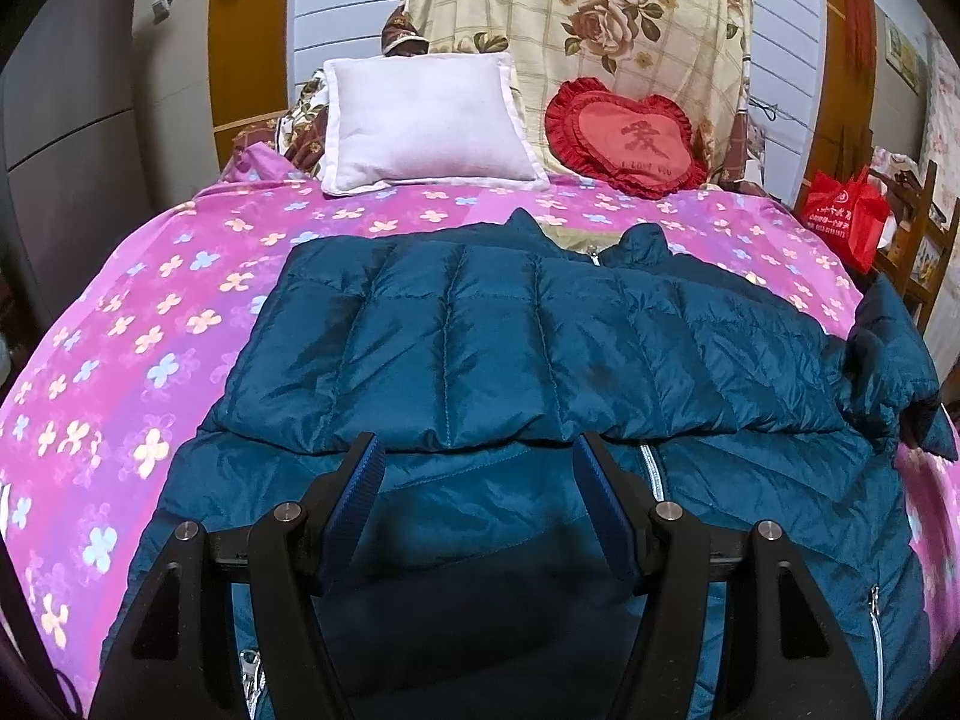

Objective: Fold large clothes

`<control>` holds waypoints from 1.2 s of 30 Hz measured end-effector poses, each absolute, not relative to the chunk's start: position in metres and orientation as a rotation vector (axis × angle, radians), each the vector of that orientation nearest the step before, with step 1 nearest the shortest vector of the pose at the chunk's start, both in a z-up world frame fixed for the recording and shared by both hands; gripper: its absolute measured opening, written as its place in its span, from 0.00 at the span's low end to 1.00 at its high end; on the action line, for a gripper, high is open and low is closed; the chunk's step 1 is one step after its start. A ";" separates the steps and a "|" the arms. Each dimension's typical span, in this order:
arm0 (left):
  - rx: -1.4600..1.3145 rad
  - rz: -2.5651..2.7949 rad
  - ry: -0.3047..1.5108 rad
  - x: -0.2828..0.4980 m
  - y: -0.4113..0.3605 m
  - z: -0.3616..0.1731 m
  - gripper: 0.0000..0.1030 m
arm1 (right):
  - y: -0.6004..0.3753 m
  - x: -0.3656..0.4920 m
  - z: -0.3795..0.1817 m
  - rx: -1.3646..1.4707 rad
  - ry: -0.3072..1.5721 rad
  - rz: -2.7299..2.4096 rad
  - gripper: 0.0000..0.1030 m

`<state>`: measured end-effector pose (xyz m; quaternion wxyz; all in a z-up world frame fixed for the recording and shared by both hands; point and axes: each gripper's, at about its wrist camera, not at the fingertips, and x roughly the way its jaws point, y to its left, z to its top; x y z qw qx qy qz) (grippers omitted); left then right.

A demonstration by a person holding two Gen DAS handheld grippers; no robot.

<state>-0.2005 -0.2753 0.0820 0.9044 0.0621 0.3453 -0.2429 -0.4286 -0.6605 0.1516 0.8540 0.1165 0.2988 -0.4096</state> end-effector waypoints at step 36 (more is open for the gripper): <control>0.100 -0.392 0.805 -0.166 -0.256 0.068 0.45 | -0.747 -0.426 0.203 0.299 0.512 -0.777 0.17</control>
